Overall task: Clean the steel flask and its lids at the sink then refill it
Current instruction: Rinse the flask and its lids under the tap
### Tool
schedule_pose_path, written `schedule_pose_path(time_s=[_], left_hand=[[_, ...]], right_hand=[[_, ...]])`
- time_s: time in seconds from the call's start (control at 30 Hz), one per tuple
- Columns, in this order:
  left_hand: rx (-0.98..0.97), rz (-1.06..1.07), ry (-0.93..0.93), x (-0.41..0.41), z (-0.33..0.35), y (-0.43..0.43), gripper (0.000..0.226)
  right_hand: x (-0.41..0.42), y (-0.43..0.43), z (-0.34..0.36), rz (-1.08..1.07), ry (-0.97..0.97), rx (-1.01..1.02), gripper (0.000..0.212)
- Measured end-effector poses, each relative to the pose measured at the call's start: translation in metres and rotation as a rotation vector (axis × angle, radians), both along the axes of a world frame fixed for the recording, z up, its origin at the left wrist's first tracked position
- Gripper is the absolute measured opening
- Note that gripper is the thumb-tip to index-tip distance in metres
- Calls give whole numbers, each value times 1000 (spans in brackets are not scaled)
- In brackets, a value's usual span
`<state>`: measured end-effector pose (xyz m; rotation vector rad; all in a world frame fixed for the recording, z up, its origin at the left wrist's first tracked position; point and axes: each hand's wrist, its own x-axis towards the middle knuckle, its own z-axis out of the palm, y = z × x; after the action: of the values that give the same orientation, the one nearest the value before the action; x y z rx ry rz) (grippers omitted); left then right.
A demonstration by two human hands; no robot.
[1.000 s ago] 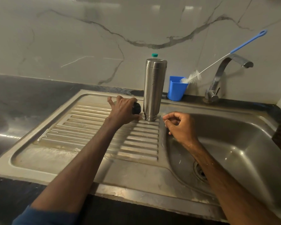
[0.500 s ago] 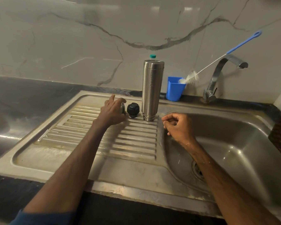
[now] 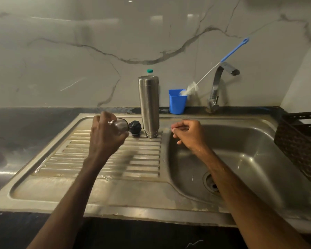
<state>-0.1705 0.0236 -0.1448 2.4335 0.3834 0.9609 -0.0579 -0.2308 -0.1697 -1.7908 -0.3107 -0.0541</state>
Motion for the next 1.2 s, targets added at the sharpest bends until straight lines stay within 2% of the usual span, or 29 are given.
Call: schedule_pose_path(time_s=[0.07, 0.23, 0.33, 0.53, 0.67, 0.77, 0.83, 0.9, 1.0, 1.1, 1.2], left_hand=[[19, -82, -51, -8, -3, -26, 63], [14, -323, -128, 6, -15, -99, 64], [-6, -414, -138, 26, -18, -139, 64], [29, -566, -56, 79, -25, -192, 68], [247, -672, 153, 121, -16, -207, 65], [406, -681, 125, 161, -10, -221, 70], [567, -631, 66, 191, -10, -232, 80], [726, -568, 40, 220, -7, -243, 88], [932, -522, 94, 248, 0, -251, 85], [1003, -487, 172, 260, 0, -252, 79], [1024, -479, 149, 261, -2, -249, 75]], right_hand=[[-9, -4, 13, 93, 74, 13, 13], [-15, -21, 31, 354, 412, 56, 70], [-9, -45, 30, 456, 417, 124, 64], [25, -106, 22, 289, 283, 198, 58], [60, -147, 3, -8, 153, 101, 65], [82, -161, -20, -129, 110, -10, 79], [89, -162, -31, -161, 75, -40, 79], [90, -160, -38, -172, 11, -72, 70], [91, -156, -47, -166, -31, -106, 62], [94, -154, -53, -155, -5, -102, 69], [95, -153, -58, -156, 19, -106, 79]])
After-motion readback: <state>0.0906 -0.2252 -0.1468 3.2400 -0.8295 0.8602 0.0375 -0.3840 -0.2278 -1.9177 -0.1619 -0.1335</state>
